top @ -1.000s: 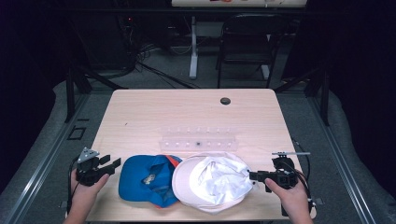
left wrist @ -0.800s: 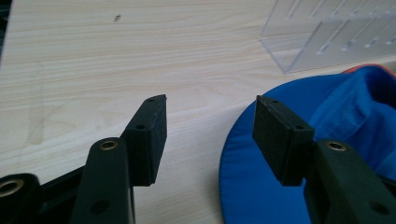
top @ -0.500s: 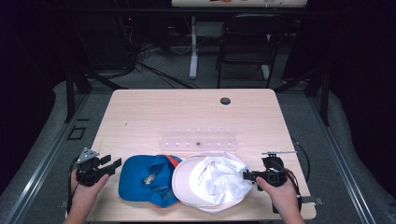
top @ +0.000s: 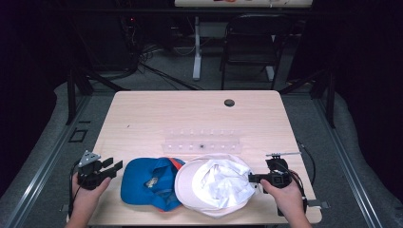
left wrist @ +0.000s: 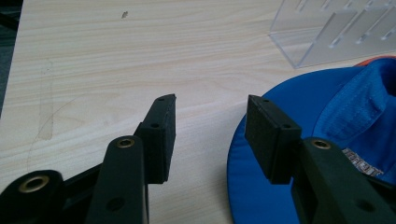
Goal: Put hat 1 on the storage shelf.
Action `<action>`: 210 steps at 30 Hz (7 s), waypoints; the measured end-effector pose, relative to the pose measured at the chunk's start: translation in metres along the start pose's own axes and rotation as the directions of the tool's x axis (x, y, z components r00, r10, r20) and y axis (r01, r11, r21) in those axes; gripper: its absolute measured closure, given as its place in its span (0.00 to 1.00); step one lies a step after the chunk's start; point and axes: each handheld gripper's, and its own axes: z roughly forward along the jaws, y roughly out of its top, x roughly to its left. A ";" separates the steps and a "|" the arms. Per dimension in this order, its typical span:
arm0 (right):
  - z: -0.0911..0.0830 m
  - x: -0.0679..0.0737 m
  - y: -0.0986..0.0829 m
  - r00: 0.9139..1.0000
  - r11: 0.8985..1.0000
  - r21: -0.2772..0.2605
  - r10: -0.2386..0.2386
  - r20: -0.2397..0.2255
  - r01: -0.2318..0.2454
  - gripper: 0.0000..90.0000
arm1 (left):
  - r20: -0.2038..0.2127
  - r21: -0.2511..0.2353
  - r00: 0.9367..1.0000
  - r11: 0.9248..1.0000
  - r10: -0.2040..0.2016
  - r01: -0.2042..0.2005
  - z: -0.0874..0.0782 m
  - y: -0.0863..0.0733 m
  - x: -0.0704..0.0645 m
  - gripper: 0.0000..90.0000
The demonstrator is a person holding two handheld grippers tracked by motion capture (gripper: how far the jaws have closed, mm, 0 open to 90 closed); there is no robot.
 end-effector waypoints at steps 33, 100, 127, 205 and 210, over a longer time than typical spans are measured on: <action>-0.052 0.046 0.057 0.990 0.985 0.149 0.103 -0.097 -0.088 0.90 | 0.003 0.011 1.000 1.000 -0.002 0.001 0.001 -0.001 0.000 0.61; -0.116 0.105 0.164 0.871 0.966 -0.056 0.200 -0.448 -0.251 0.90 | 0.020 0.004 1.000 1.000 0.002 -0.002 0.005 -0.002 0.000 0.61; -0.094 0.147 0.217 0.884 0.954 -0.107 0.211 -0.417 -0.279 0.91 | 0.064 -0.009 0.998 1.000 0.023 -0.022 0.006 0.000 -0.004 0.63; -0.035 0.165 0.221 0.874 0.950 -0.084 0.239 -0.424 -0.300 0.91 | 0.211 -0.164 0.883 0.906 0.419 -0.391 0.054 0.081 -0.160 0.91; -0.040 0.159 0.222 0.868 0.946 -0.093 0.243 -0.433 -0.311 0.91 | 0.274 -0.180 0.880 0.919 0.389 -0.350 0.053 0.084 -0.149 0.91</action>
